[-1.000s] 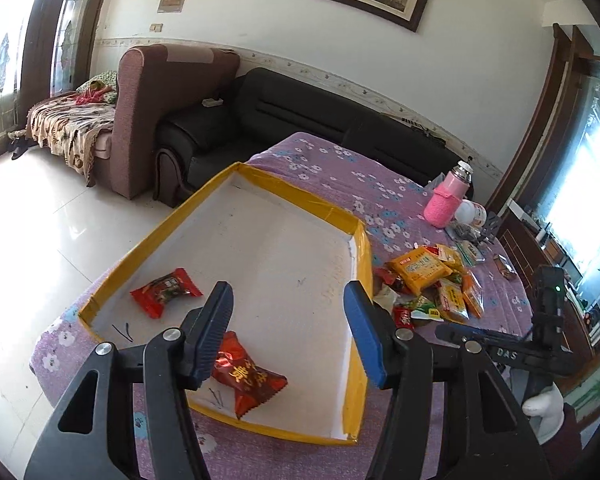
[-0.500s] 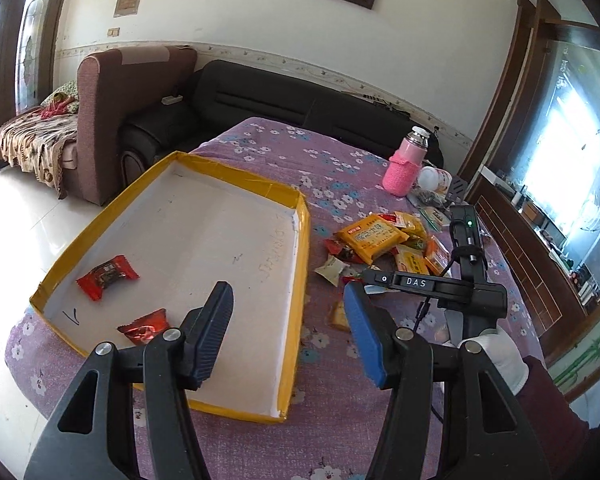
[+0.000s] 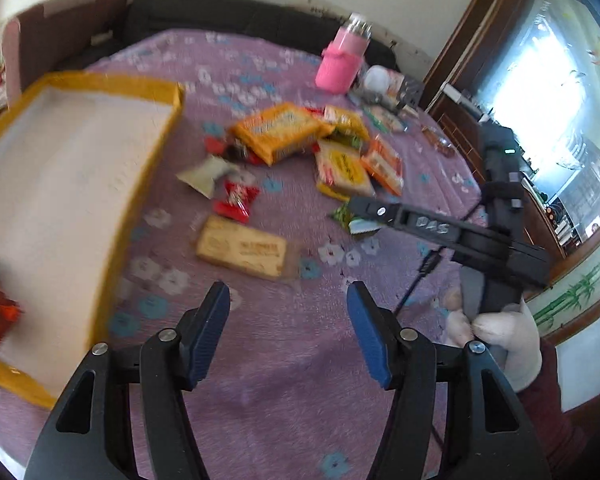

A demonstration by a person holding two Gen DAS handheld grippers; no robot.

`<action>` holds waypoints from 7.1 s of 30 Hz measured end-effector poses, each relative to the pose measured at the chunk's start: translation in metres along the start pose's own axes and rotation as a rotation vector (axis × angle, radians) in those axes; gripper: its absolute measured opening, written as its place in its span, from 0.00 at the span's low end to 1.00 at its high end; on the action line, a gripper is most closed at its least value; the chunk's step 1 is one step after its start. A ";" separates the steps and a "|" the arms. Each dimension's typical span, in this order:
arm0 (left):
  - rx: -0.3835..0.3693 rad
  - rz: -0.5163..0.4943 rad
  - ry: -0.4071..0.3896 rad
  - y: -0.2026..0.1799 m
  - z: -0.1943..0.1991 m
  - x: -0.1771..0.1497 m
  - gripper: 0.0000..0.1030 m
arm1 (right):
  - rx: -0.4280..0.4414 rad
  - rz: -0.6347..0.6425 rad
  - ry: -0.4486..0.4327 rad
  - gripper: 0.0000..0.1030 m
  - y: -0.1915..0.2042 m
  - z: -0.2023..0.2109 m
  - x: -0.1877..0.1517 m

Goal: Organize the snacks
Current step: 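Grasp the cream biscuit bar with the left tool while the right tool grasps a green sweet, then carry both snacks over the tray and open both tools, then grasp the yellow cracker pack with the right tool while the left tool grasps a red candy, then carry both snacks over the tray and open both tools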

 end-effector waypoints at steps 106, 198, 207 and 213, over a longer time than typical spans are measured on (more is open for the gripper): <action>0.122 0.134 -0.347 0.152 0.145 0.032 0.61 | 0.131 0.175 -0.012 0.58 0.147 0.001 0.014; 0.401 0.191 -0.123 0.232 0.054 0.080 0.21 | 0.161 0.229 0.154 0.67 0.227 -0.060 0.044; 0.333 0.261 -0.167 0.250 0.077 0.067 0.24 | 0.099 0.284 0.237 0.67 0.264 -0.117 0.035; 0.260 0.311 -0.232 0.244 0.102 0.055 0.41 | 0.111 0.278 0.217 0.68 0.267 -0.109 0.033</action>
Point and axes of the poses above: each gripper's, at about its wrist camera, not at the fingertips, and z roughly against the way its jaws point, y to its left, x to its top, the point moved 4 cm from there along -z, roughly the way its jaws point, and after that the axes turned 12 degrees about y, right-handed, at the moved point
